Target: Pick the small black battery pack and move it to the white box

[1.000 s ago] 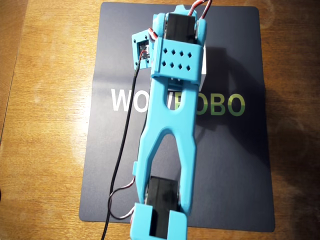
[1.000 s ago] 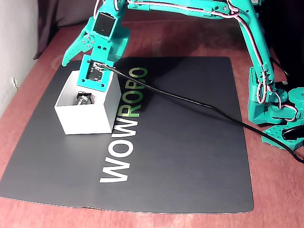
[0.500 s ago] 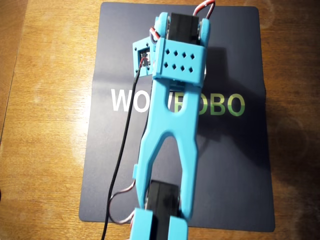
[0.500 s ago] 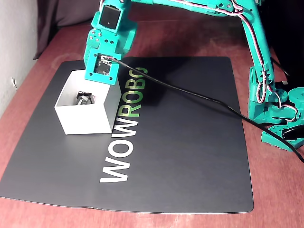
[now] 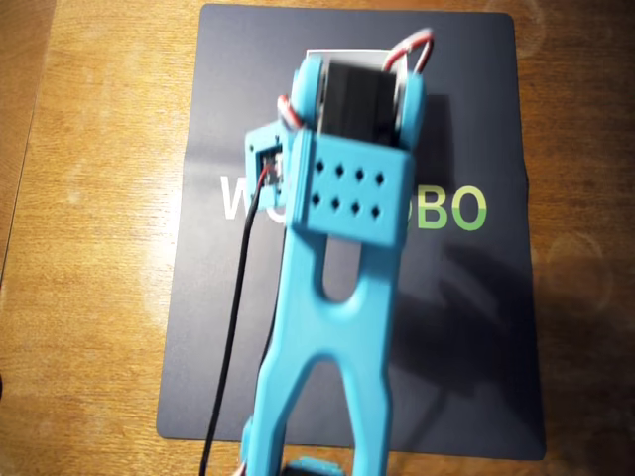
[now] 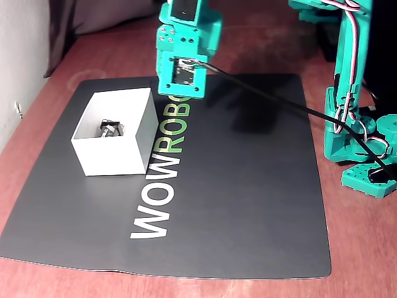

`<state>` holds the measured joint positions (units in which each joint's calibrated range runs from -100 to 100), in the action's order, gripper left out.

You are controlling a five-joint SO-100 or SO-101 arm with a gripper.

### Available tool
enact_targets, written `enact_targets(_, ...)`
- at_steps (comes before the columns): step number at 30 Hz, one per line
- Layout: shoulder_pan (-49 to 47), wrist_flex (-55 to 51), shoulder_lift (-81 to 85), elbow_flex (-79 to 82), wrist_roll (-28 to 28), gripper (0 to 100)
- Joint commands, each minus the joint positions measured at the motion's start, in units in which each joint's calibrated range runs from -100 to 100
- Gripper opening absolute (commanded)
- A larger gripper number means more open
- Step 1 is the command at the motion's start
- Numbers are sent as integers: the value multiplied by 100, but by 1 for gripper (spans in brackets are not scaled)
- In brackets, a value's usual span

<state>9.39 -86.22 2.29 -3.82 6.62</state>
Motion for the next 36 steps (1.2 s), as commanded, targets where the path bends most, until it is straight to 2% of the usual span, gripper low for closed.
enact_targets(1,5,646,1117,1466,14,12)
enact_targets(17,5,2531,4309,6491,14,12)
enact_targets(36,99,2592,7176,9039,14,11)
